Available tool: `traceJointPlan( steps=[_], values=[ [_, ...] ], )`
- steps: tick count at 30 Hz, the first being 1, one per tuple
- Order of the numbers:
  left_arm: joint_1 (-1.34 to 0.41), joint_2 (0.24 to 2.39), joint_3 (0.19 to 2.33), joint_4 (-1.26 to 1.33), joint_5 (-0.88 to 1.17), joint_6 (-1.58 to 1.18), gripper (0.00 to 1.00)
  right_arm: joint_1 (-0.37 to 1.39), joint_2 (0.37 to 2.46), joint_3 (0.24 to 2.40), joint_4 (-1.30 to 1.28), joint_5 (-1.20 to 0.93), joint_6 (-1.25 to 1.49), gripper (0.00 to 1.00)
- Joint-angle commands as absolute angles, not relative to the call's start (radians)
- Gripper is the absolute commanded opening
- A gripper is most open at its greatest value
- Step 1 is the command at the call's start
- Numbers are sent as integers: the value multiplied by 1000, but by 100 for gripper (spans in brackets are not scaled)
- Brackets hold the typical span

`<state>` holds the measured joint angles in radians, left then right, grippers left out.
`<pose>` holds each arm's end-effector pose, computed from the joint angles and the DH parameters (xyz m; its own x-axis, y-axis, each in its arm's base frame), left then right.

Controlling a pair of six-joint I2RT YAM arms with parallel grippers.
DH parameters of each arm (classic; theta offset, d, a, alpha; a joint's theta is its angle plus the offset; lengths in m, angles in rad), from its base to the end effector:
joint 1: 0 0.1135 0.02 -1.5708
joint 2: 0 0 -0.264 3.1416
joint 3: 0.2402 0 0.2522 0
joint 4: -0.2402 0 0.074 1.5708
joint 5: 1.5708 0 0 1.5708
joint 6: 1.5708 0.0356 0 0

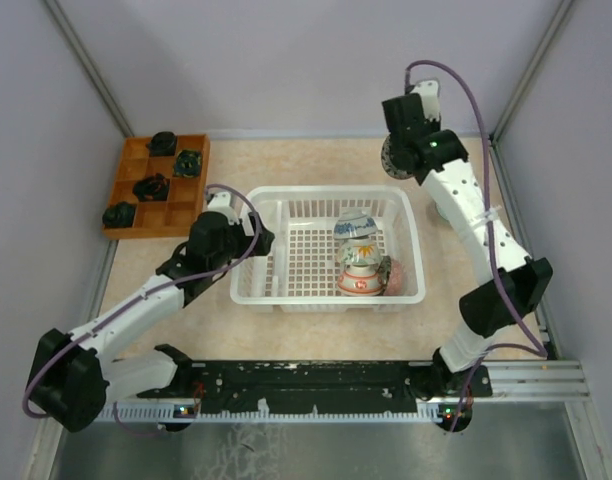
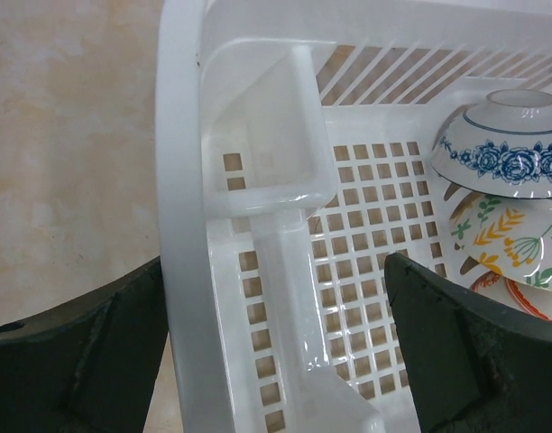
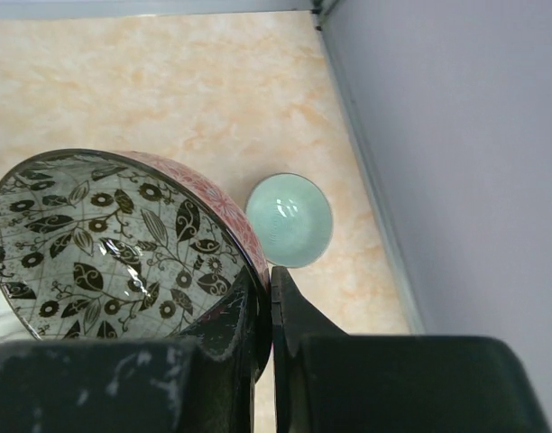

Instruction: Unload the bowls from the dish rack

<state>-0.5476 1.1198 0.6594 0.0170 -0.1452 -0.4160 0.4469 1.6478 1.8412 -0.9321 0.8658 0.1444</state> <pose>0.2159 -0.1256 0.2492 -0.4981 -0.1646 -0.8513 0.2212 0.9252 -0.3082 0.3192 0.1229 0.4173 -0.5681 -0.1688 -0.8054 0.3128 0.8610 -0.4011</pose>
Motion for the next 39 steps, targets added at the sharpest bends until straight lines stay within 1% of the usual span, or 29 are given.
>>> traceJointPlan(
  steps=[1, 3, 5, 13, 17, 22, 24, 28, 39],
  values=[
    [-551, 1067, 683, 27, -130, -422, 100, 296, 1594, 1883, -846, 534, 164, 0],
    [-551, 1048, 678, 23, -132, -421, 99, 218, 1584, 1868, -820, 377, 199, 0],
    [-551, 1032, 675, 20, -136, -419, 99, 150, 1590, 1859, -812, 276, 232, 0],
    [-551, 1000, 676, 9, -127, -415, 99, -19, 1692, 1835, -826, 84, 317, 0],
    [-551, 992, 662, 17, -121, -416, 99, -56, 1698, 1746, -813, 88, 366, 0],
    [-551, 979, 654, 18, -106, -416, 99, -90, 1662, 1592, -731, 71, 443, 0],
    [-551, 968, 648, 20, -106, -416, 99, -110, 1622, 1547, -707, 60, 465, 0],
    [-551, 957, 643, 21, -99, -417, 99, -141, 1609, 1477, -683, 59, 496, 0],
    [-551, 952, 635, 27, -90, -417, 99, -202, 1610, 1411, -652, 70, 519, 0]
  ],
)
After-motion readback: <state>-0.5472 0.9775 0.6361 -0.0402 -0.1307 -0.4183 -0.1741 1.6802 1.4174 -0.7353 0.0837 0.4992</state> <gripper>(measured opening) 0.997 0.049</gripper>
